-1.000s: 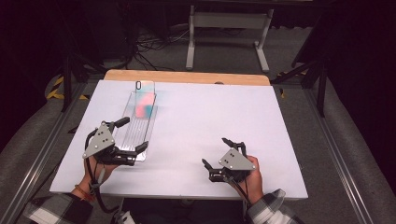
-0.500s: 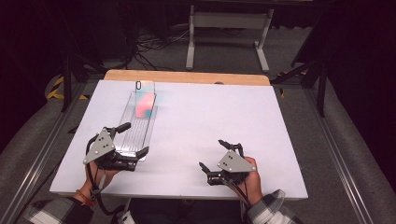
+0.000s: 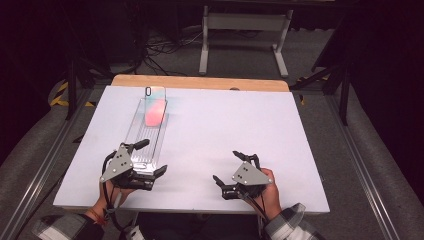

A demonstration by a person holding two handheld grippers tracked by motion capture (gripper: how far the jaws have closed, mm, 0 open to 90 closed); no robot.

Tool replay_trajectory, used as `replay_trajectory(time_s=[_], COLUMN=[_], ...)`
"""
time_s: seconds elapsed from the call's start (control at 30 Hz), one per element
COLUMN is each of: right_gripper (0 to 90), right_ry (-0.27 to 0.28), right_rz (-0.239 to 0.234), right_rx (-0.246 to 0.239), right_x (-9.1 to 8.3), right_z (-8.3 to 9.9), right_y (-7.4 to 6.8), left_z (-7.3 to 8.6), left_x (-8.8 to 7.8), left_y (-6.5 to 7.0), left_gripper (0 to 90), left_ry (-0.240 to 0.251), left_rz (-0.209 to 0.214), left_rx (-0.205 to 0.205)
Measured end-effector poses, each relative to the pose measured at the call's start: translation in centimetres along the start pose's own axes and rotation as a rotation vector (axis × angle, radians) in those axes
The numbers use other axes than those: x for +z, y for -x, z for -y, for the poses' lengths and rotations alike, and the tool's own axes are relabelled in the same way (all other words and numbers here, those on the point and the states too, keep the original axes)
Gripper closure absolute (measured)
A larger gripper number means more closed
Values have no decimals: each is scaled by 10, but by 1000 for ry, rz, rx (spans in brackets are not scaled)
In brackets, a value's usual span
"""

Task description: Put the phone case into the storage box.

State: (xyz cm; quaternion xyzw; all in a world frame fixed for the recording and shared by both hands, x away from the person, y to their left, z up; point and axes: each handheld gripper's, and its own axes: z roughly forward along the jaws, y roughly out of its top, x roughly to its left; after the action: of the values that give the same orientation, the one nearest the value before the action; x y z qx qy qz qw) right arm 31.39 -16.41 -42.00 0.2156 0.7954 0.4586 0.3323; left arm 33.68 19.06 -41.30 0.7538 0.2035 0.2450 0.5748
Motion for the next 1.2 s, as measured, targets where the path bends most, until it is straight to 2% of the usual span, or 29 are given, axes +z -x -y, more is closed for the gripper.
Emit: replay_trajectory(time_s=[0.13, 0.17, 0.3, 0.5, 0.57, 0.63, 0.73, 1.0, 1.07, 1.2], right_gripper=[83, 83, 75, 74, 74, 77, 76, 85, 87, 93], right_ry=[-3, -4, -17, -9, -9, -1, 5, 22, 25, 27], right_rz=[3, 3, -5, -9, -11, -11, -15, -9, -8, -6], right_rx=[-2, -3, -30, -13, -3, -5, -4, -8, -8, -13], right_x=[-1, -1, -4, -4, -4, -5, -7, -9, -9, -9], right_z=[2, 2, 4, 5, 5, 5, 6, 5, 5, 5], right_y=[1, 1, -2, 0, 1, 2, 2, 2, 2, 2], left_z=[3, 4, 8, 16, 18, 20, 20, 20, 19, 18], left_x=[3, 4, 7, 13, 15, 15, 15, 14, 13, 11], left_y=[5, 6, 9, 18, 18, 18, 17, 17, 16, 15], left_gripper=[61, 66, 69, 52, 51, 48, 49, 54, 54, 58], left_ry=[-12, -14, -31, -63, -64, -57, -51, -47, -43, -34], left_rz=[-8, -16, 0, 14, 21, 19, 6, 10, 4, 6], left_rx=[6, 21, 15, 20, 10, -24, -17, -17, 1, 0])
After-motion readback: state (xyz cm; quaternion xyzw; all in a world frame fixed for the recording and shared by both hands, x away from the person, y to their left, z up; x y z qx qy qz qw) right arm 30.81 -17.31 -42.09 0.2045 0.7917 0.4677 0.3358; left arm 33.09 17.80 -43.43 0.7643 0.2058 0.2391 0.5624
